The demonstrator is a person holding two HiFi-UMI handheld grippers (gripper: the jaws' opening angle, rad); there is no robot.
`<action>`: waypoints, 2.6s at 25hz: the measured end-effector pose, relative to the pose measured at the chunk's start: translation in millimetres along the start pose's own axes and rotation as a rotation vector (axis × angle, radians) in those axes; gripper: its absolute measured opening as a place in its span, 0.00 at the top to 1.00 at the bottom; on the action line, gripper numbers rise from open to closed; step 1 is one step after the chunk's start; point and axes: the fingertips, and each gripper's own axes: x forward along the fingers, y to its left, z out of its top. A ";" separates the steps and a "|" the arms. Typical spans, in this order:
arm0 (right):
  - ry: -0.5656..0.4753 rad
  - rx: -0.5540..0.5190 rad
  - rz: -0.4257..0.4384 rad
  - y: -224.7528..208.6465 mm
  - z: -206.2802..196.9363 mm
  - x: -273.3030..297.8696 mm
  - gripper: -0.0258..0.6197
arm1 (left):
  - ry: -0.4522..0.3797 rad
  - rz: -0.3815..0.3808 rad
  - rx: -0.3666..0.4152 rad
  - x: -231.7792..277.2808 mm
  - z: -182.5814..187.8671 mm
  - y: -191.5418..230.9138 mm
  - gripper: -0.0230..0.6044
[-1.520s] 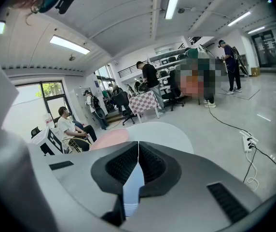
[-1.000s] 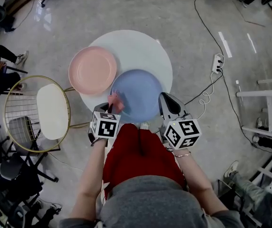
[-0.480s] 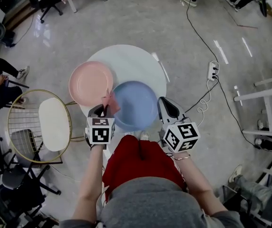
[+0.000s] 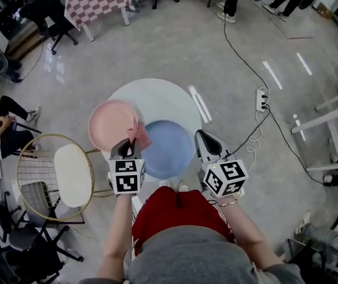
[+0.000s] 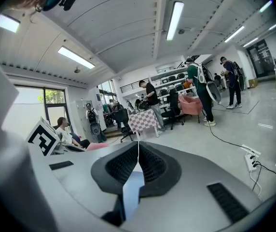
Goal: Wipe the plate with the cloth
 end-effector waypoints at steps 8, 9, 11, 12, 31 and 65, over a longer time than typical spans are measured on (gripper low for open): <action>-0.061 -0.005 0.016 -3.5 25.6 -9.0 0.91 | -0.141 0.002 0.002 -12.2 49.1 -13.2 0.91; -0.069 -0.006 0.018 -3.7 29.2 -10.6 0.91 | -0.156 0.002 0.000 -14.1 54.5 -14.9 0.91; -0.083 -0.008 0.021 -4.0 35.0 -13.3 0.91 | -0.182 0.000 -0.004 -17.2 63.3 -18.6 0.91; -0.088 -0.009 0.022 -4.2 37.2 -14.7 0.91 | -0.195 -0.001 -0.005 -18.6 66.8 -20.8 0.91; -0.195 -0.063 0.057 2.9 69.6 -50.6 0.91 | -0.433 -0.096 -0.029 -66.6 110.8 -68.3 0.91; -0.249 -0.180 0.117 31.2 85.3 -74.5 0.92 | -0.574 -0.089 -0.049 -121.5 119.6 -83.0 0.91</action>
